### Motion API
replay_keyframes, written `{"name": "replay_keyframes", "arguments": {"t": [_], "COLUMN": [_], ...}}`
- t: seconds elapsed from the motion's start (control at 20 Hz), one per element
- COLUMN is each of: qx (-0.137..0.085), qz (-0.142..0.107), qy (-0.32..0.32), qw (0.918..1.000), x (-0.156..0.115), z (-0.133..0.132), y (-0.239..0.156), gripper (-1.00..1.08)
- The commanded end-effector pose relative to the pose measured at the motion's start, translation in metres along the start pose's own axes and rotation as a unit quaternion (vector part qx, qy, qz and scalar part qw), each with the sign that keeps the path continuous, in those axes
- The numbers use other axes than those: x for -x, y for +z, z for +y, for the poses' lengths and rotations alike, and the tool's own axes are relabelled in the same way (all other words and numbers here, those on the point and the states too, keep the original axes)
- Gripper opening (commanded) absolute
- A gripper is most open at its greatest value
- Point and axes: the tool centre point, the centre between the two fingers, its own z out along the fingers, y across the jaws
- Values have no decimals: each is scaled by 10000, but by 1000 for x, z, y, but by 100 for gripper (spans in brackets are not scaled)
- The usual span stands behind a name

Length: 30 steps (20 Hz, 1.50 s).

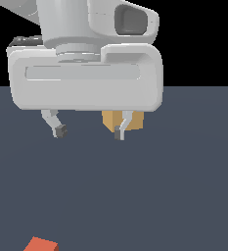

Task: Insert the peg into the horizontal hole in a box.

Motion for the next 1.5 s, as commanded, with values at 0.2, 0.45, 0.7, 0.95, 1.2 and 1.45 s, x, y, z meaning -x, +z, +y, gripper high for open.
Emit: {"name": "replay_keyframes", "arguments": {"t": [0.2, 0.45, 0.7, 0.95, 1.2, 1.45], "qx": [-12, -18, -20, -21, -24, -24], "qz": [-40, -62, -73, -76, -77, -77], "qy": [222, 364, 457, 500, 509, 509], "qw": [9997, 9993, 9989, 9987, 9987, 9987], "x": [95, 158, 199, 217, 217, 217], "z": [-19, -33, -41, -44, -45, -45], "y": [26, 43, 54, 59, 60, 75], "gripper": [100, 100, 100, 100, 100, 100]}}
